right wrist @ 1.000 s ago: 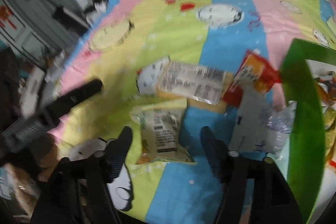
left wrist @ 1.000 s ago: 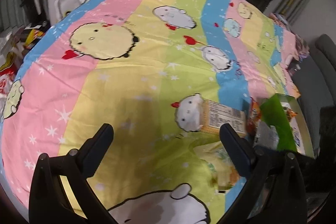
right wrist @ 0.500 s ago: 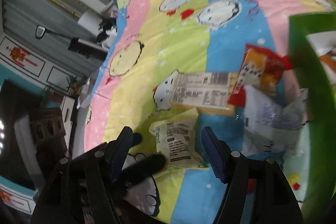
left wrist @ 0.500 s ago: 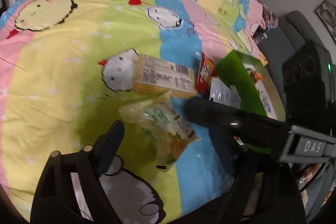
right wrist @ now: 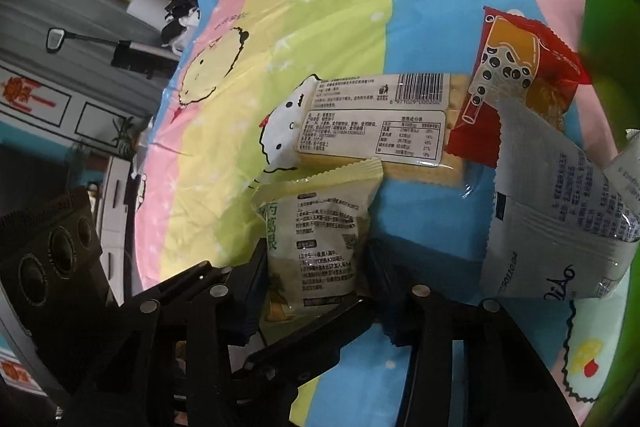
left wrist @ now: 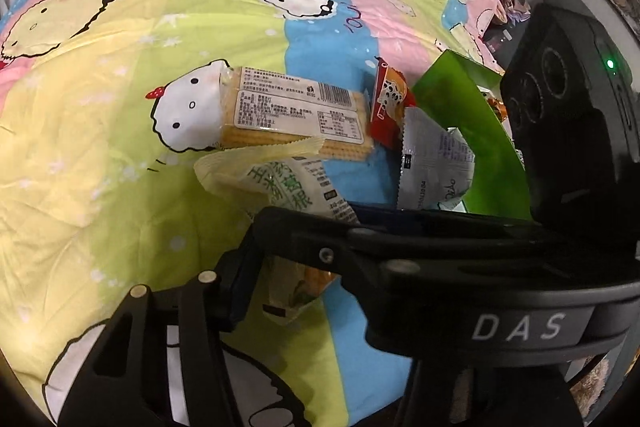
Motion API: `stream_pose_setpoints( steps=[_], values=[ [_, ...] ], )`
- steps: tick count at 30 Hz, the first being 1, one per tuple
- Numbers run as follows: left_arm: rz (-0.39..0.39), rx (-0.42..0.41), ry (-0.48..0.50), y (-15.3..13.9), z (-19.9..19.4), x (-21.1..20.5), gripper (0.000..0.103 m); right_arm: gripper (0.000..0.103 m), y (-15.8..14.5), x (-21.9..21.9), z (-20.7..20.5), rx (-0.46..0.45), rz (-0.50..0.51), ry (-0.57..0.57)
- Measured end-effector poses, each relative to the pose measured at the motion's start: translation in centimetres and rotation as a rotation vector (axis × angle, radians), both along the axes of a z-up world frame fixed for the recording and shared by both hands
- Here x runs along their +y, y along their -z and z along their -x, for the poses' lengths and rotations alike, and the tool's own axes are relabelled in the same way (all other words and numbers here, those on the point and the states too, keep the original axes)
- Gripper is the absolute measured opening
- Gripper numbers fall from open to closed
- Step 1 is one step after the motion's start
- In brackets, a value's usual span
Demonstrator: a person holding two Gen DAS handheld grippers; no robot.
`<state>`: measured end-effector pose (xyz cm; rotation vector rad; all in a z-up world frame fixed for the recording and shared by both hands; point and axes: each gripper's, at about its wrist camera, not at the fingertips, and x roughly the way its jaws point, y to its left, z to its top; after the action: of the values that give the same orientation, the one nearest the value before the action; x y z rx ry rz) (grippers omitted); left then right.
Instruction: Organize snacks
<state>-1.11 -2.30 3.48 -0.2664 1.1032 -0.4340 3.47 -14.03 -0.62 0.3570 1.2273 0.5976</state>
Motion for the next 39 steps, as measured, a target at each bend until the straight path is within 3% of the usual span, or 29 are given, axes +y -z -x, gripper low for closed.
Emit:
stream_pose_setpoints(
  steps=[12, 22, 39],
  values=[
    [0.01, -0.167, 0.026, -2.7, 1.1, -0.2, 0.047, 0.047, -3.3, -0.4, 1.8, -0.16, 0.016, 0.024],
    [0.027, -0.372, 0.04, -7.8, 3.7, -0.8, 0.043, 0.047, -9.2, -0.9, 5.0, -0.368, 0.0, 0.059],
    [-0.014, -0.512, 0.122, -12.6, 6.0, -5.0, 0.042, 0.047, -13.8, -5.9, 8.5, -0.517, -0.067, 0.137]
  ],
)
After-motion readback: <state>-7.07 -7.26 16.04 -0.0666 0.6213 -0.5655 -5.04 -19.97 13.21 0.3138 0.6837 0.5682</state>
